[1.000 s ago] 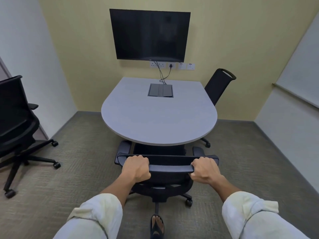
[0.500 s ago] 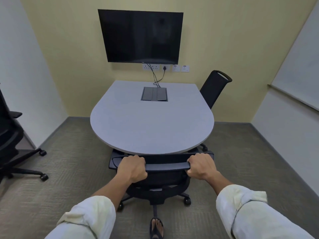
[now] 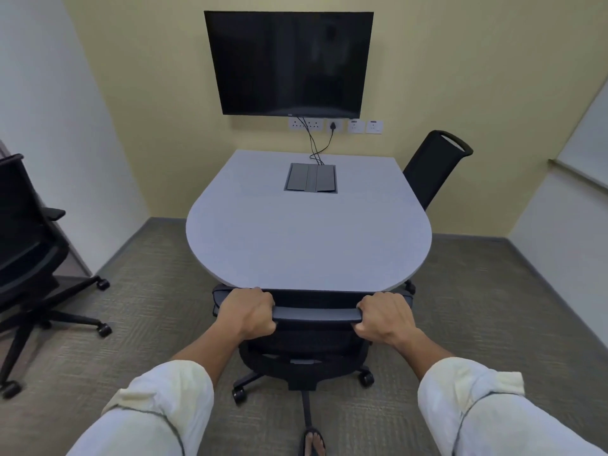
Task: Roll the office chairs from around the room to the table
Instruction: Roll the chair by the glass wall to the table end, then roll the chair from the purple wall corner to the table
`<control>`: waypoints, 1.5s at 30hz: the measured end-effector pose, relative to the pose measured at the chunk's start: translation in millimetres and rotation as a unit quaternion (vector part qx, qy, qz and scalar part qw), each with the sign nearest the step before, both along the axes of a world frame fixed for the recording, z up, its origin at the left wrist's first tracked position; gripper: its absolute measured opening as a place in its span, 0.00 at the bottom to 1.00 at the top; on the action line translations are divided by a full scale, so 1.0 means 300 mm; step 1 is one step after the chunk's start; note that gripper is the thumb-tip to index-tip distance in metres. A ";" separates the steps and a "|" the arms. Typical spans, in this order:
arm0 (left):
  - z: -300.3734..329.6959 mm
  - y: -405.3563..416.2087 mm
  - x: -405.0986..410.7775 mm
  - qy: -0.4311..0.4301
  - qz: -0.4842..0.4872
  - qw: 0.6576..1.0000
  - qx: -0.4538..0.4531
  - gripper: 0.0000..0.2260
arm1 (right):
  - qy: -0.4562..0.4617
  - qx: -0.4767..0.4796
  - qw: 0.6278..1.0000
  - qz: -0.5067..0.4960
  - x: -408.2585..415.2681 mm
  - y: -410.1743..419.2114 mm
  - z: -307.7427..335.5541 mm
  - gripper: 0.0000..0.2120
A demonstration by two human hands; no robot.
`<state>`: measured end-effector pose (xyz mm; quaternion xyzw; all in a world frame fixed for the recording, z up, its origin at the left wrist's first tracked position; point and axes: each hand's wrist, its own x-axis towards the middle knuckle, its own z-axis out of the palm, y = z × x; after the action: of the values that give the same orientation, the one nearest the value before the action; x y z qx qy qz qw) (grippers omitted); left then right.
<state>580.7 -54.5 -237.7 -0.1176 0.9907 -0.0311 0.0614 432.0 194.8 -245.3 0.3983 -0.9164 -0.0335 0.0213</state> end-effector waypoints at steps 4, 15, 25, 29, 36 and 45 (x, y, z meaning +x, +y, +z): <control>-0.018 0.011 0.006 0.001 0.007 1.000 0.020 0.09 | -0.025 0.003 1.000 0.010 -0.012 0.011 -0.001 0.15; 0.049 -0.008 0.016 -0.109 0.025 0.968 0.227 0.12 | -0.432 0.301 0.849 -0.032 -0.111 -0.195 0.134 0.28; 0.128 -0.271 0.272 0.242 0.201 0.932 0.179 0.16 | -0.348 0.126 0.907 0.200 0.080 -0.728 0.325 0.19; 0.131 -0.436 0.450 0.208 0.291 0.931 0.071 0.17 | -0.295 0.076 0.912 0.274 0.186 -0.922 0.311 0.28; 0.150 -0.782 0.748 0.189 0.476 0.859 0.001 0.23 | -0.206 -0.007 0.918 0.338 0.378 -1.340 0.268 0.40; 0.237 -1.202 1.030 0.228 0.529 0.817 -0.015 0.24 | -0.127 -0.037 0.916 0.379 0.629 -1.855 0.283 0.42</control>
<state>889.6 -415.1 -166.5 -0.6285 0.7607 0.0194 -0.1609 620.8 -361.7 -160.4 0.7154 -0.6925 0.0622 -0.0694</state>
